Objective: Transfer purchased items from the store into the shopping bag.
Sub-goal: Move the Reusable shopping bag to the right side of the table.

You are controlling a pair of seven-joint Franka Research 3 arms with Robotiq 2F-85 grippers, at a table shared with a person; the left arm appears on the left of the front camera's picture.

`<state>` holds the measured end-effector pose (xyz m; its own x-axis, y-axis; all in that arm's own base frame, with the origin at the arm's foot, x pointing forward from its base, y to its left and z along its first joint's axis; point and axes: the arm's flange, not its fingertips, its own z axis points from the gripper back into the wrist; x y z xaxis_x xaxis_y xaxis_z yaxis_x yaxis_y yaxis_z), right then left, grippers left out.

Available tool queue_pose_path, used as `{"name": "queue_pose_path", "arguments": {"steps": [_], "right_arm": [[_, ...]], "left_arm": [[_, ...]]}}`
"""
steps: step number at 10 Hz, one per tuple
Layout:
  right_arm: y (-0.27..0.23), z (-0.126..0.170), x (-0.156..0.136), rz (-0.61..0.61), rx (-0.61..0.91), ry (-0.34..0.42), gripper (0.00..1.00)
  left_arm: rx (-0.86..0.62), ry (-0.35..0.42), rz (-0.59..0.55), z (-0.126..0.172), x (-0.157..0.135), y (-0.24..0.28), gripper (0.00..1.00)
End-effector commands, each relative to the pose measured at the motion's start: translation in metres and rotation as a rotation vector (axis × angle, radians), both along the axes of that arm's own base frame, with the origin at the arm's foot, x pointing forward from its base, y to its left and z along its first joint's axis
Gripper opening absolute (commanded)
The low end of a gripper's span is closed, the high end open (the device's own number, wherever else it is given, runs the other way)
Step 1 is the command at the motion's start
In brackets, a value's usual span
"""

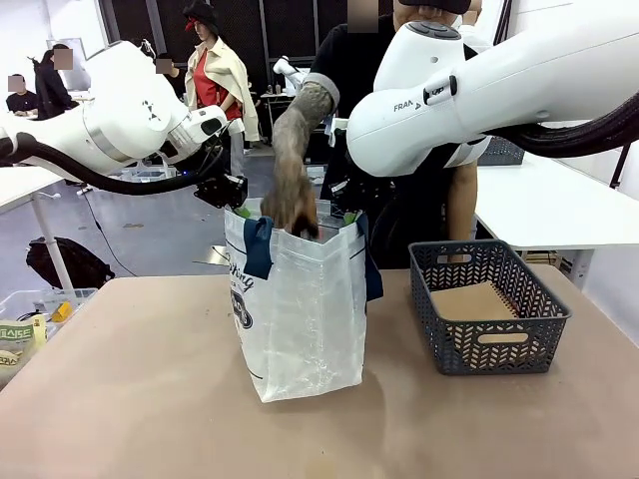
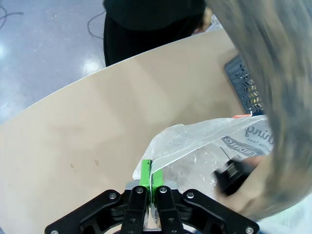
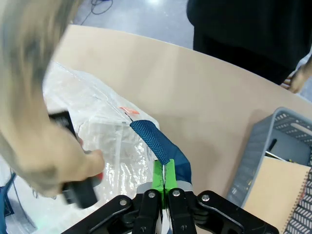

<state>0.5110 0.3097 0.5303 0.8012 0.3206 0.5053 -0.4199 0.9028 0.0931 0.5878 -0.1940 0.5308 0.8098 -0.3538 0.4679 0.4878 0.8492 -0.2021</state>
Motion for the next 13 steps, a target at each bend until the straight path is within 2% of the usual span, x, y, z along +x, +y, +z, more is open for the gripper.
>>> {"name": "queue_pose_path", "arguments": {"steps": [1, 13], "right_arm": [[-0.0025, 0.0018, 0.0006, -0.008, 0.003, -0.002, 0.0], [-0.0025, 0.0018, 0.0006, -0.008, 0.003, -0.002, 0.0]], "left_arm": [[0.003, 0.007, 0.015, 0.0007, -0.0022, 0.003, 0.0], [0.003, 0.007, 0.015, 0.0007, -0.0022, 0.003, 0.0]]}}
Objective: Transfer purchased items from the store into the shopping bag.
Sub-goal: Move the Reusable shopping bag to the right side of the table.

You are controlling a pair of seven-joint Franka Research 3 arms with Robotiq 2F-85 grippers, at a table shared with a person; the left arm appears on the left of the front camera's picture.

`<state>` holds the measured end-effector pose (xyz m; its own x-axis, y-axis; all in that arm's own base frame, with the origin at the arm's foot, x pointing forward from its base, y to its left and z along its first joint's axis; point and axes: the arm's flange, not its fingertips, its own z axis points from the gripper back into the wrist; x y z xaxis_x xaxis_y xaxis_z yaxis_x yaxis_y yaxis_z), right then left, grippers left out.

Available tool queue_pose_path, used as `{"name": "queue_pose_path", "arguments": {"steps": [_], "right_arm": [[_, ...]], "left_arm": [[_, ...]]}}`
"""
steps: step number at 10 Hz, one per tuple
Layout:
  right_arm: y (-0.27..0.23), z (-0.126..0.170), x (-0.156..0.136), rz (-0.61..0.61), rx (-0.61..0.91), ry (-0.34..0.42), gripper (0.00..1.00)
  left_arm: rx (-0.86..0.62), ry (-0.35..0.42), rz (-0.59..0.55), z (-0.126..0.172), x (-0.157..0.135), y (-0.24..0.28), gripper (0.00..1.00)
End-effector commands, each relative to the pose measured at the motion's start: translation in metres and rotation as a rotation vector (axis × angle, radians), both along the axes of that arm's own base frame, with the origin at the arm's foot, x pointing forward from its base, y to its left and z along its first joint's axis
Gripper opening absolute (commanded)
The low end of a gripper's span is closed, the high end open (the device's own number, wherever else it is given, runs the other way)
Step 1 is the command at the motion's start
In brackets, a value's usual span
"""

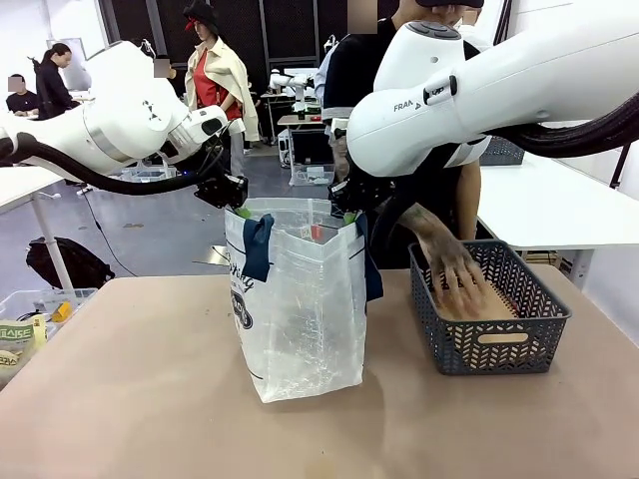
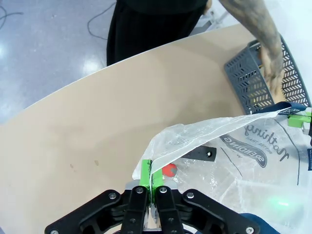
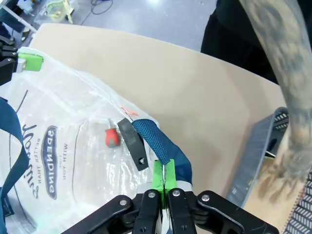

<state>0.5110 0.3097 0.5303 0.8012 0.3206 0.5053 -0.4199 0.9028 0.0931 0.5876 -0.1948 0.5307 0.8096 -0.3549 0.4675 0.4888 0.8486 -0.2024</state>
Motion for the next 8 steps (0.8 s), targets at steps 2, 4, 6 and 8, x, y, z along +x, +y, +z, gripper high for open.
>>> {"name": "queue_pose_path", "arguments": {"steps": [2, 4, 6, 8], "right_arm": [[-0.0024, 0.0018, 0.0006, -0.008, 0.003, -0.002, 0.0], [-0.0024, 0.0018, 0.0006, -0.008, 0.003, -0.002, 0.0], [-0.0024, 0.0018, 0.0006, -0.008, 0.003, -0.002, 0.0], [-0.0024, 0.0018, 0.0006, -0.008, 0.003, -0.002, 0.0]], "left_arm": [[0.003, 0.006, 0.016, 0.0008, -0.0019, 0.0037, 0.0], [0.003, 0.006, 0.016, 0.0008, -0.0019, 0.0037, 0.0], [0.003, 0.006, 0.016, 0.0008, -0.0019, 0.0037, 0.0], [0.003, 0.006, 0.016, 0.0008, -0.0019, 0.0037, 0.0]]}}
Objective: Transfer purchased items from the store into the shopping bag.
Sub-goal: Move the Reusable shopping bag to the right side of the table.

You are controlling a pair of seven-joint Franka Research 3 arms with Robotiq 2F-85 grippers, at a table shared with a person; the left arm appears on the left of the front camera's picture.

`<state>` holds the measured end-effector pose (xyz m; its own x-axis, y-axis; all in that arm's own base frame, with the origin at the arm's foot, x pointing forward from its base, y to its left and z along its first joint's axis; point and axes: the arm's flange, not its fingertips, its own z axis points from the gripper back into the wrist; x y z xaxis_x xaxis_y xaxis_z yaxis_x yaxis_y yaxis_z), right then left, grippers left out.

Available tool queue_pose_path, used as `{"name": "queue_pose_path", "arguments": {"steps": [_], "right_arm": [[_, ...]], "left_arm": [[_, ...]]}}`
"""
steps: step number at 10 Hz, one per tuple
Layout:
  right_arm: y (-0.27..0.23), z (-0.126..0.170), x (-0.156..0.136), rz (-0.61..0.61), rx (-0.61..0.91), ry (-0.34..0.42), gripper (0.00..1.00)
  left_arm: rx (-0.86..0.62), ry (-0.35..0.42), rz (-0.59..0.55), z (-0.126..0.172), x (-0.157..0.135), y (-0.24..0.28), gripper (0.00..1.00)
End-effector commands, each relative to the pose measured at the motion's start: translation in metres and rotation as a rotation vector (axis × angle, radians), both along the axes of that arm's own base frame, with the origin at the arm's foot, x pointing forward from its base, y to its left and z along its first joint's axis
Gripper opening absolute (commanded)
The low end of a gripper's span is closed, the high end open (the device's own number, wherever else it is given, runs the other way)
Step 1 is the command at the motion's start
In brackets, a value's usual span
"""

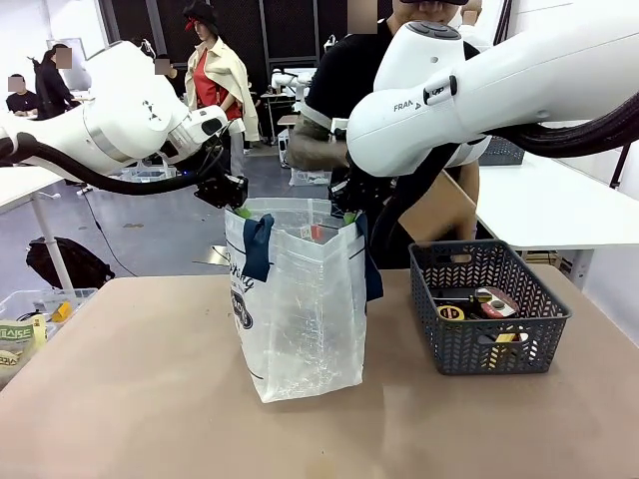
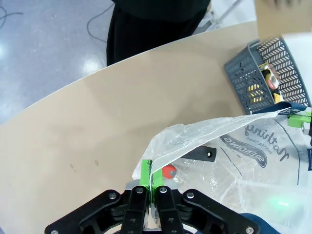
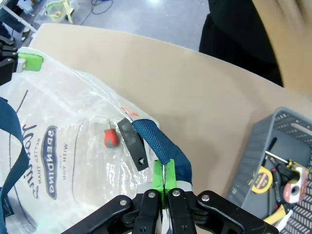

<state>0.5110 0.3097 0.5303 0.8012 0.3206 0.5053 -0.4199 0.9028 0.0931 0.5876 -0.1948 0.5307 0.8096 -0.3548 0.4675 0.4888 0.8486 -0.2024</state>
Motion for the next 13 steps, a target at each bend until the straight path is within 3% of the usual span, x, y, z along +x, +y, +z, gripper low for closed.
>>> {"name": "queue_pose_path", "arguments": {"steps": [1, 13], "right_arm": [[-0.0024, 0.0018, 0.0006, -0.008, 0.003, -0.002, 0.0], [-0.0024, 0.0018, 0.0006, -0.008, 0.003, -0.002, 0.0]], "left_arm": [[0.003, 0.006, 0.016, 0.0008, -0.0019, 0.0037, 0.0], [0.003, 0.006, 0.016, 0.0008, -0.0019, 0.0037, 0.0]]}}
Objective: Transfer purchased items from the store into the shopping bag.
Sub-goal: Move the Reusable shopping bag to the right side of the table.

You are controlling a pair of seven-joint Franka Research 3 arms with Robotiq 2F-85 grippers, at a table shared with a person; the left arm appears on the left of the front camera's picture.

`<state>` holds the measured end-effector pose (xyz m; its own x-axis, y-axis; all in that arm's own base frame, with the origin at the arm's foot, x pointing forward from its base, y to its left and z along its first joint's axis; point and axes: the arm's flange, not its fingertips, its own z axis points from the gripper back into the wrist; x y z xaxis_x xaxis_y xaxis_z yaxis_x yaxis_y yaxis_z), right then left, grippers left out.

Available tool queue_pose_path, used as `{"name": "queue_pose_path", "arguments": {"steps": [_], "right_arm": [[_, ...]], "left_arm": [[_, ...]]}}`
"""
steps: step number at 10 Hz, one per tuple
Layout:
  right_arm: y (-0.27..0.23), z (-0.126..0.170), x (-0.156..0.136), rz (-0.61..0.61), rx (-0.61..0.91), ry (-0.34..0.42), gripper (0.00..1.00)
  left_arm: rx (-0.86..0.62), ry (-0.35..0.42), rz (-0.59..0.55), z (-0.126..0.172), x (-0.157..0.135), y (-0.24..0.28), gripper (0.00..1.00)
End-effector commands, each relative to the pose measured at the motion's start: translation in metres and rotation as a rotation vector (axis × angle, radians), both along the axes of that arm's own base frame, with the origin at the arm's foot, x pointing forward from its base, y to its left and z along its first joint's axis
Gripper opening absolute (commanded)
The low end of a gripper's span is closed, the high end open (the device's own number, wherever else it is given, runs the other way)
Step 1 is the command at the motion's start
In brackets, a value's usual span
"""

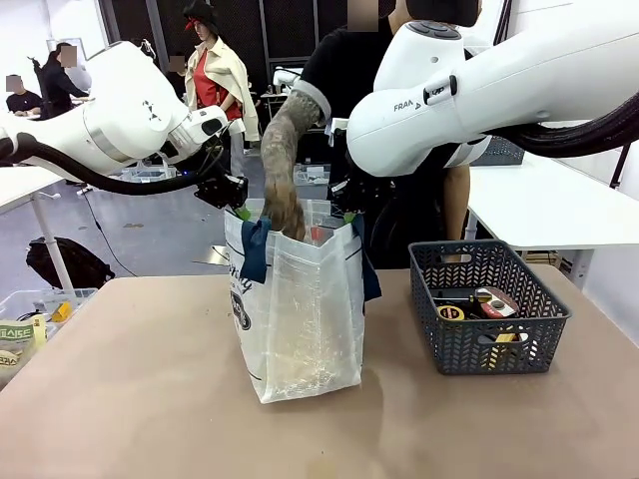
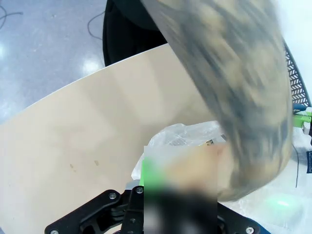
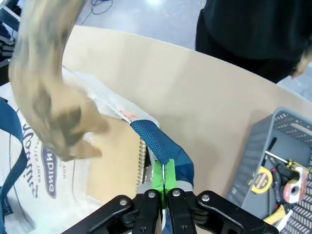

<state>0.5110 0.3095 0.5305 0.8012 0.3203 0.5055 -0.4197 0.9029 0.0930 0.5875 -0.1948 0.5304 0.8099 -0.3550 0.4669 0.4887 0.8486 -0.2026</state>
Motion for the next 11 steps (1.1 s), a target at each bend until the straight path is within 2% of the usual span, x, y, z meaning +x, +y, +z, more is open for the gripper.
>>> {"name": "queue_pose_path", "arguments": {"steps": [1, 11], "right_arm": [[-0.0023, 0.0017, 0.0005, -0.008, 0.003, -0.002, 0.0], [-0.0023, 0.0017, 0.0005, -0.008, 0.003, -0.002, 0.0]], "left_arm": [[0.003, 0.006, 0.016, 0.0011, -0.0018, 0.0037, 0.0], [0.003, 0.006, 0.016, 0.0011, -0.0018, 0.0037, 0.0]]}}
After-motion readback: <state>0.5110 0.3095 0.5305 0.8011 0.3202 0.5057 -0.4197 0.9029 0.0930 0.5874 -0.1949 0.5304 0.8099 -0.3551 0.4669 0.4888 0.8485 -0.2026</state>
